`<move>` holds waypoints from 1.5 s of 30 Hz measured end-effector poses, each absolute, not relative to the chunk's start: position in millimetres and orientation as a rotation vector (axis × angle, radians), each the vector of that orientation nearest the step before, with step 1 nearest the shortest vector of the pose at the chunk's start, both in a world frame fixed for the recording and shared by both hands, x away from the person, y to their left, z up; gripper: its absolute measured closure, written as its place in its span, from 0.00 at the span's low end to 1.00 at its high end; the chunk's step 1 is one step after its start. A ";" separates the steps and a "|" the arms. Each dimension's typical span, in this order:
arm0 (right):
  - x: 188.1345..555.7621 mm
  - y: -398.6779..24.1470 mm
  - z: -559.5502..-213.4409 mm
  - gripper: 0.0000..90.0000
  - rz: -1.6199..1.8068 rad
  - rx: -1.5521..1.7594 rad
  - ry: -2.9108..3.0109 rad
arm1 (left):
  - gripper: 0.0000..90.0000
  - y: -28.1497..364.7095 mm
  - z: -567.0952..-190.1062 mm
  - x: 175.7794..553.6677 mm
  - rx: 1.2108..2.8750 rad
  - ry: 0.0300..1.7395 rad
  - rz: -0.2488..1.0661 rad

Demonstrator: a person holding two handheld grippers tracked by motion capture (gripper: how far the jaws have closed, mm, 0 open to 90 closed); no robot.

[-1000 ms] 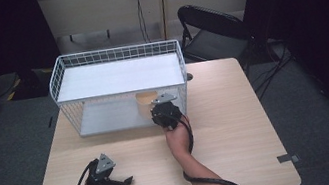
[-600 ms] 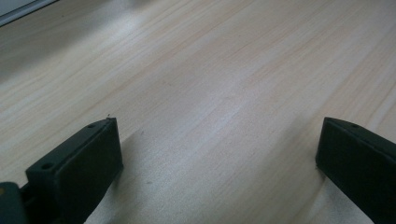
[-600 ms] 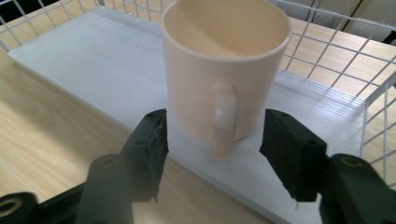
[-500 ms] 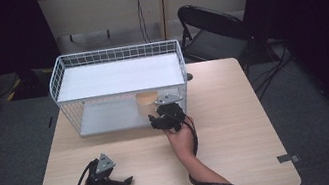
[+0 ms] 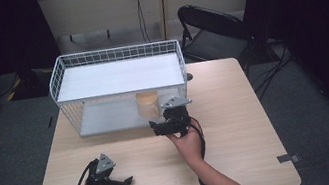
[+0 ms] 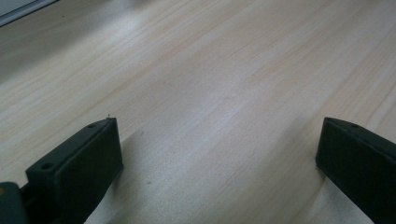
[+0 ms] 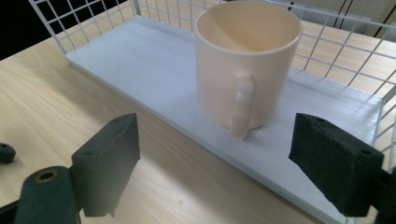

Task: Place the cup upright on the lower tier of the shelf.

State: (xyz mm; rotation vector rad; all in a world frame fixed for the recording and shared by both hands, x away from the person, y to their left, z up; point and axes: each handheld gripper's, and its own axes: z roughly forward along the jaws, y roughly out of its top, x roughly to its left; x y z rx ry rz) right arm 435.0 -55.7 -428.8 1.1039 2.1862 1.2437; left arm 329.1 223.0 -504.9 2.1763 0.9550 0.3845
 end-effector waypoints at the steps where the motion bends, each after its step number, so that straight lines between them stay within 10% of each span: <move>1: 433.3 -57.3 -427.9 0.17 1.251 1.090 2.187 | 0.00 222.9 -504.9 329.5 2.176 0.955 0.384; 45: 402.4 -134.8 -427.8 0.16 1.294 0.897 2.295 | 0.00 222.9 -504.9 329.6 2.178 0.955 0.385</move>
